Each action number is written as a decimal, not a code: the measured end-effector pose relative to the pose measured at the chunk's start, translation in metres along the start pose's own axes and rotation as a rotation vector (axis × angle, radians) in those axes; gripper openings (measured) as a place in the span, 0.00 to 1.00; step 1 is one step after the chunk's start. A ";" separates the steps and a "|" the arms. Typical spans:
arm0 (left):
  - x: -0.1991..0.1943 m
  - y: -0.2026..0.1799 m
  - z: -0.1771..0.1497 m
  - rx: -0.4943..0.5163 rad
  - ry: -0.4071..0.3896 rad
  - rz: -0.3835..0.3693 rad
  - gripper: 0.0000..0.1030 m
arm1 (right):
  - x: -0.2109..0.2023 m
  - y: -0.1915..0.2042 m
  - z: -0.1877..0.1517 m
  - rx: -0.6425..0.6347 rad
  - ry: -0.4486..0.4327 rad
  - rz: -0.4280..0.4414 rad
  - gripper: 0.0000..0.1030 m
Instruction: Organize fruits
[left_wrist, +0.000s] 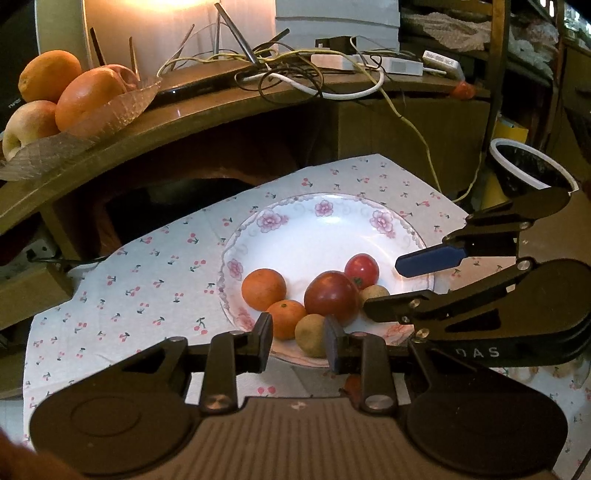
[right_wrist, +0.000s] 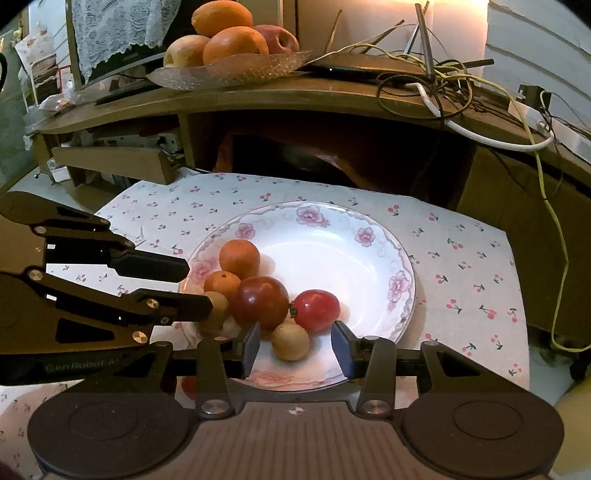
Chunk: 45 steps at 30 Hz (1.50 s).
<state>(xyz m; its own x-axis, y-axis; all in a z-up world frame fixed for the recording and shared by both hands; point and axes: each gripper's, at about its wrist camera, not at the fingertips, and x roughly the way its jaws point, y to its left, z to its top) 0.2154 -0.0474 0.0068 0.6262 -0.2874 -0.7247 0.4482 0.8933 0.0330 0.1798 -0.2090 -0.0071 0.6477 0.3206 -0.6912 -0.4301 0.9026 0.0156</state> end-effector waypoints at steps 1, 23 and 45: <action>-0.001 0.000 0.000 0.001 -0.001 0.001 0.34 | -0.001 0.001 0.000 -0.001 0.000 0.001 0.42; -0.033 0.001 -0.023 0.037 0.017 -0.021 0.38 | -0.019 0.023 -0.005 -0.039 -0.002 0.057 0.42; -0.029 -0.004 -0.068 0.090 0.145 -0.071 0.39 | 0.002 0.051 -0.024 -0.043 0.096 0.116 0.42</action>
<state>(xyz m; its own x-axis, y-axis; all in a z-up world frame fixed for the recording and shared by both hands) 0.1523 -0.0189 -0.0186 0.4954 -0.2901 -0.8188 0.5476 0.8360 0.0352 0.1438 -0.1694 -0.0254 0.5302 0.3910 -0.7523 -0.5265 0.8474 0.0694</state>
